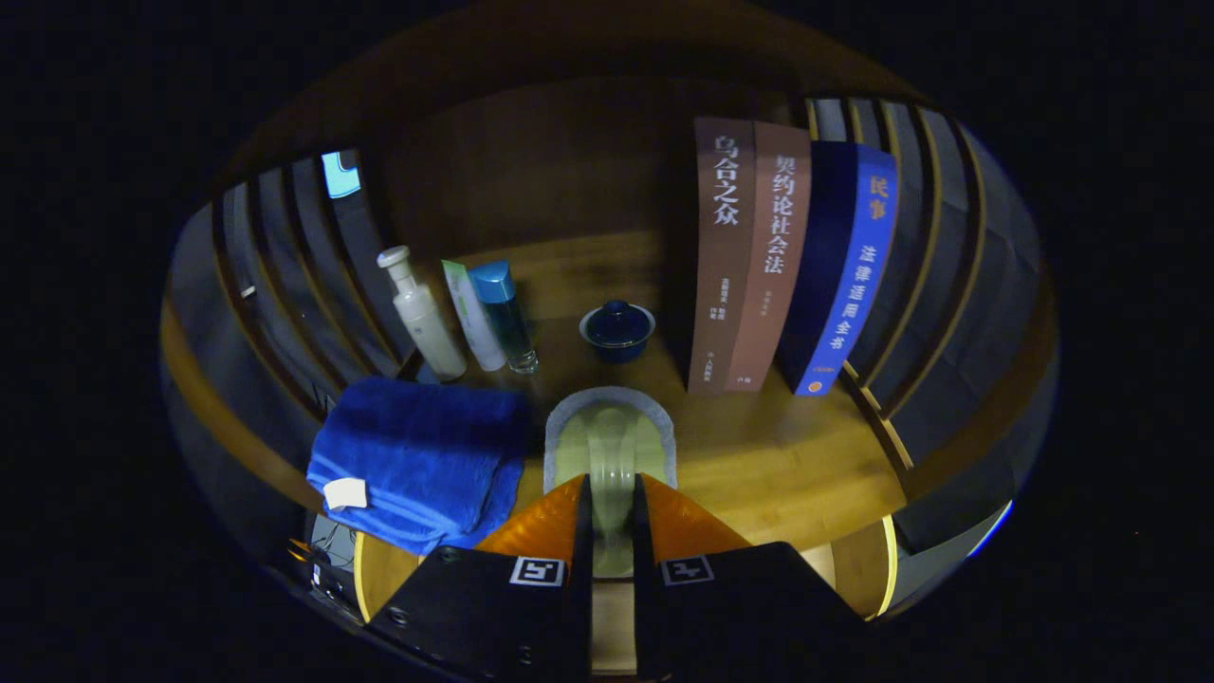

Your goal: Pull open the drawer, take out the items inside it, and place them on the countertop above the cabinet.

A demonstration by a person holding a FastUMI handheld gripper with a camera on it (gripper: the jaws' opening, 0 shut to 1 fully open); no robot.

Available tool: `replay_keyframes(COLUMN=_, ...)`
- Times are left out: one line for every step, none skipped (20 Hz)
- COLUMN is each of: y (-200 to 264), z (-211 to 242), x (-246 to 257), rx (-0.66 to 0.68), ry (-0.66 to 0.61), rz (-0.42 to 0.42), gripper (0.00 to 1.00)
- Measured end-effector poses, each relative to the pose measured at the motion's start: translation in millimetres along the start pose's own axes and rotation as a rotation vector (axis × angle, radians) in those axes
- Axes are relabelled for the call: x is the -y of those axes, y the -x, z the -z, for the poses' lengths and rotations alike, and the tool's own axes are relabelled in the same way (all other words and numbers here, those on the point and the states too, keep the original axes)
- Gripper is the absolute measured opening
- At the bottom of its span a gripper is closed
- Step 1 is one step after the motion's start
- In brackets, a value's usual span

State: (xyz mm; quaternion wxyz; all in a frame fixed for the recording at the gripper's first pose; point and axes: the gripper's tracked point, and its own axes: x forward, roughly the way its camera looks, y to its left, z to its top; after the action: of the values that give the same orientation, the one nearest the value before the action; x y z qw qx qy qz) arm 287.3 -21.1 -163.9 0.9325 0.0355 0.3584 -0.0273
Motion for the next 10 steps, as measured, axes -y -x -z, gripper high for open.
replay_keyframes(y=-7.7, z=-1.8, x=0.2, rx=-0.015, ry=0.0, rz=0.003, gripper=0.22)
replay_keyframes(y=-16.4, z=-2.5, x=0.2, rx=-0.032, ry=0.005, rz=0.007, gripper=0.22)
replay_keyframes(y=-23.2, z=-1.4, x=2.0, rx=-0.049, ry=0.014, rz=0.02, gripper=0.22)
replay_keyframes(y=-29.0, z=0.2, x=4.3, rx=-0.064, ry=0.018, rz=0.028, gripper=0.22)
replay_keyframes(y=-33.9, z=1.5, x=3.6, rx=-0.072, ry=0.015, rz=0.029, gripper=0.22)
replay_keyframes(y=-36.4, z=1.3, x=2.6, rx=-0.072, ry=0.008, rz=0.028, gripper=0.22)
replay_keyframes(y=-36.3, z=0.9, x=1.9, rx=-0.072, ry=0.007, rz=0.025, gripper=0.22)
replay_keyframes(y=-38.6, z=0.3, x=-0.1, rx=-0.067, ry=0.001, rz=0.018, gripper=0.22)
replay_keyframes(y=-37.6, z=-1.4, x=-1.8, rx=-0.065, ry=0.003, rz=0.018, gripper=0.28)
replay_keyframes(y=-38.2, z=-2.4, x=-0.8, rx=-0.059, ry=0.001, rz=0.016, gripper=0.29)
